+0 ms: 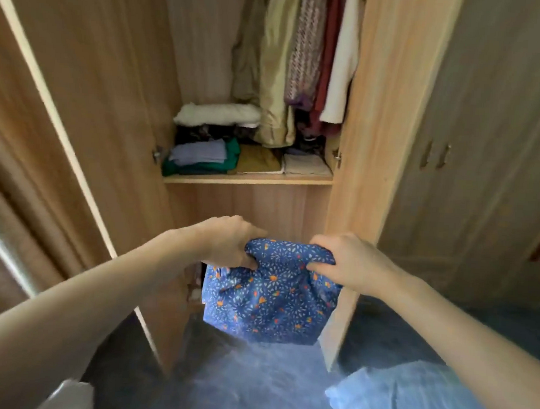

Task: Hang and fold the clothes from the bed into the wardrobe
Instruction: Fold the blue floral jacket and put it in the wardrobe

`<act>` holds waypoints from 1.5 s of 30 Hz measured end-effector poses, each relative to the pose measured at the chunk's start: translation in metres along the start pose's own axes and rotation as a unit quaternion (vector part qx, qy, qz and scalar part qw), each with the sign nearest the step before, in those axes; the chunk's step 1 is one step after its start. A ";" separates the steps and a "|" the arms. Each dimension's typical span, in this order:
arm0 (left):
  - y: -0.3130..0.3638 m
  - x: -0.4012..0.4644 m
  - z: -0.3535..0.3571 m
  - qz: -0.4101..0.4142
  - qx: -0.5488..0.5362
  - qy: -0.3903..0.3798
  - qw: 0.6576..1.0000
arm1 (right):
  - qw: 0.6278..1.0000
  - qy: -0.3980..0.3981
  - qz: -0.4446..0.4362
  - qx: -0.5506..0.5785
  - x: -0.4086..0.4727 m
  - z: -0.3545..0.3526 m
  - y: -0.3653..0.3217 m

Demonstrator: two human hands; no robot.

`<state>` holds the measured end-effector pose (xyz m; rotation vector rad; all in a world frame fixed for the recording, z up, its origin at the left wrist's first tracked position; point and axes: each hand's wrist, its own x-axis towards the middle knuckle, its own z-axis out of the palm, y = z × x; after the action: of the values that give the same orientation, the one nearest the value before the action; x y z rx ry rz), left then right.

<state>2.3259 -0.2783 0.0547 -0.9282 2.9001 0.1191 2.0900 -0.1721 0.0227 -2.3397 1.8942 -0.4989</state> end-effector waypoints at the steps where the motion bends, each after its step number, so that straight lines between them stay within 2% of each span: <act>1: -0.018 -0.007 -0.004 -0.016 -0.010 0.005 1.000 | 1.000 0.006 0.005 0.029 0.018 0.001 -0.009; 3: -0.049 -0.017 -0.013 -0.039 -0.037 0.012 0.999 | 0.997 0.014 -0.005 0.074 0.053 0.004 -0.022; 8: -0.110 -0.016 -0.036 -0.077 -0.101 0.024 0.992 | 0.994 0.010 -0.043 0.099 0.130 0.005 -0.035; 14: -0.179 0.041 -0.062 -0.080 -0.108 0.015 0.991 | 0.992 -0.026 -0.068 0.102 0.220 0.008 -0.007; 19: -0.240 0.101 -0.086 -0.083 -0.128 -0.013 0.988 | 0.986 -0.095 -0.093 0.096 0.297 0.005 0.030; 25: -0.305 0.155 -0.101 -0.091 -0.136 0.028 0.986 | 0.990 -0.041 -0.100 0.093 0.397 0.008 0.071; 34: -0.394 0.217 -0.099 -0.090 -0.184 0.011 0.979 | 0.988 -0.050 -0.097 0.106 0.502 0.034 0.094; 37: -0.424 0.234 -0.103 -0.089 -0.207 0.011 0.974 | 0.984 -0.020 -0.084 0.158 0.531 0.036 0.099; 40: -0.454 0.250 -0.116 -0.086 -0.240 0.021 0.967 | 0.966 0.023 -0.029 0.257 0.563 0.037 0.105; 42: -0.474 0.261 -0.125 -0.089 -0.261 0.036 0.961 | 0.941 0.026 0.013 0.337 0.587 0.039 0.107; 45: -0.503 0.278 -0.138 -0.093 -0.285 0.045 0.953 | 0.885 -0.009 0.061 0.462 0.618 0.048 0.112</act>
<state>2.3838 -0.8607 0.1377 -1.3039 2.8802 0.9602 2.1096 -0.8005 0.0672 -1.5638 1.3083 -1.0601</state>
